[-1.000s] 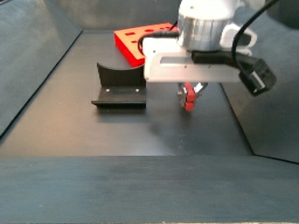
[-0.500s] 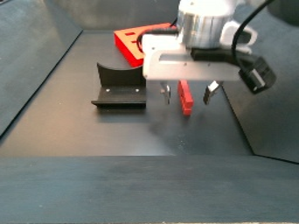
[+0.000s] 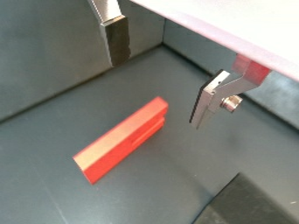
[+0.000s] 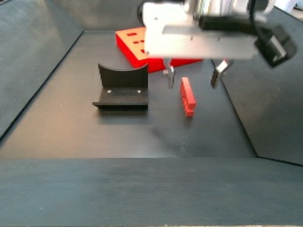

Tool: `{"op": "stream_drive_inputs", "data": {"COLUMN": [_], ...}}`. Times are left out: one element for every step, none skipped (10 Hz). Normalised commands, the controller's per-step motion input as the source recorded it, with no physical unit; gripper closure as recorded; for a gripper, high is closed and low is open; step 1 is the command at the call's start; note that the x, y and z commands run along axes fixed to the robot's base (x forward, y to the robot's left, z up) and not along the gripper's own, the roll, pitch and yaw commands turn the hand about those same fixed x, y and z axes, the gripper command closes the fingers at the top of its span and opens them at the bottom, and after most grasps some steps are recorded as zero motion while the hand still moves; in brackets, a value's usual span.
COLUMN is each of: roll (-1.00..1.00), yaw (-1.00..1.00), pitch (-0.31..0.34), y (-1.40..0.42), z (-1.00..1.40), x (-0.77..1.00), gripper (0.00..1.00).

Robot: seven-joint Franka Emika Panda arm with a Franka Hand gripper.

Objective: Pick up the double-square object. Move up. Rotate the double-square object. Place the double-square object on the fixture. Regrasp the double-square object. Move to above the board. Insert the double-square object.
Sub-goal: Rotate the double-square object.

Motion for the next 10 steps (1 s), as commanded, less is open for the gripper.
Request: {"op": "stream_drive_inputs", "data": {"roll": [0.04, 0.04, 0.0, 0.0, 0.0, 0.0, 0.0, 0.0, 0.0, 0.0], "yaw": [-0.03, -0.03, 1.0, 1.0, 1.0, 1.0, 1.0, 1.0, 1.0, 1.0], "pitch": [0.058, 0.06, 0.0, 0.001, -0.001, -0.003, -0.003, -0.004, -0.004, -0.004], "y": [0.01, 0.01, 0.0, -0.01, 0.0, 0.0, 0.0, 0.0, 0.0, 0.0], "z": [0.76, 0.6, 0.0, -0.22, -0.28, -0.18, -0.13, -0.06, -0.06, -0.05], "x": [-0.04, -0.03, 0.0, 0.0, 0.03, 0.05, 0.05, 0.04, 0.03, 0.04], "gripper": [0.0, 0.0, 0.0, 0.0, 0.0, 0.0, 0.0, 0.0, 0.0, 0.0]}}
